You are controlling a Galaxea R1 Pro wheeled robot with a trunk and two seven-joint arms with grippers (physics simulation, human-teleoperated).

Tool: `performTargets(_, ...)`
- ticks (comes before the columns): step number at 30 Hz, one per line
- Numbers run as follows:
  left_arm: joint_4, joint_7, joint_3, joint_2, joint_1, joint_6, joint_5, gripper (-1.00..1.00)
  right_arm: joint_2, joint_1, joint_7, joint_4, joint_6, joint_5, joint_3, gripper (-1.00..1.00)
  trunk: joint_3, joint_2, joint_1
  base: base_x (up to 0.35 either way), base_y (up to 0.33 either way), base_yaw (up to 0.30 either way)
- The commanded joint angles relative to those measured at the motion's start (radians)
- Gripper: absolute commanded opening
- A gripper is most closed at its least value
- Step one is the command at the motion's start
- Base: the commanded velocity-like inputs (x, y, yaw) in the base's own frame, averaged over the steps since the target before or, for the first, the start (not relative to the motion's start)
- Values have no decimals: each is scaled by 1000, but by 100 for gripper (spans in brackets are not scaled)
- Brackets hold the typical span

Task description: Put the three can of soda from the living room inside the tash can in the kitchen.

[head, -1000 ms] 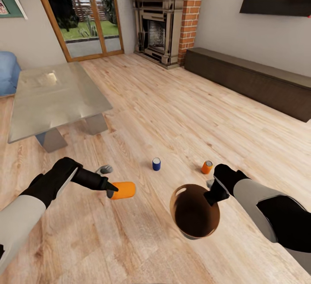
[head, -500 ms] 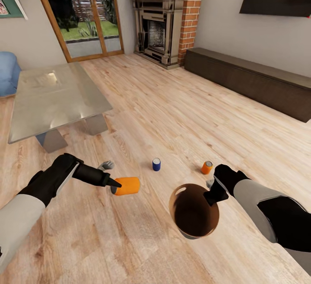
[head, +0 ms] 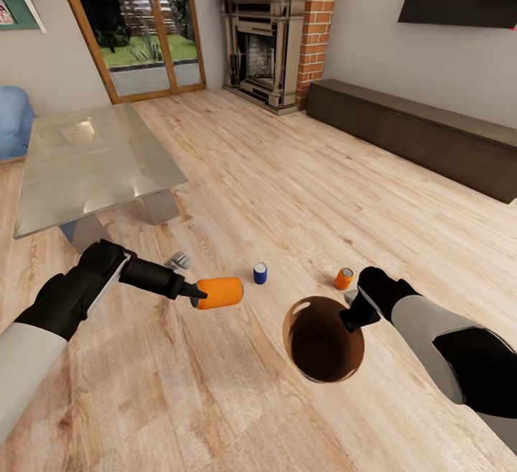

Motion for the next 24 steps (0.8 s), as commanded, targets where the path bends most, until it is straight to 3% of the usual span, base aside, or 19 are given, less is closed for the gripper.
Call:
performTargets(1,-3,-1,0,0,1,0,-1,-100,0,0,6,-5,5,-19,-18,-100,0,0,0,0,0,0)
performTargets(2,-3,-2,0,0,1,0,-2,-100,-1,0,6,-6,5,-19,-27,-100,0,0,0,0,0,0)
performTargets(3,-11,-2,-1,-6,4,0,1,-100,-3,0,2,-11,5,-17,-96,-100,0,0,0,0,0,0)
performTargets(7,-18,-5,-2,-10,7,0,5,-100,-2,38,-18,-25,-1,-18,-126,-100,0,0,0,0,0,0)
performTargets(20,-19,-9,-10,-20,31,0,43,-100,10,78,-24,-58,-90,-20,-131,-100,0,0,0,0,0,0)
performTargets(24,-20,-48,-10,-33,35,0,45,-100,14,84,-24,-58,-96,-21,-130,-100,0,0,0,0,0,0)
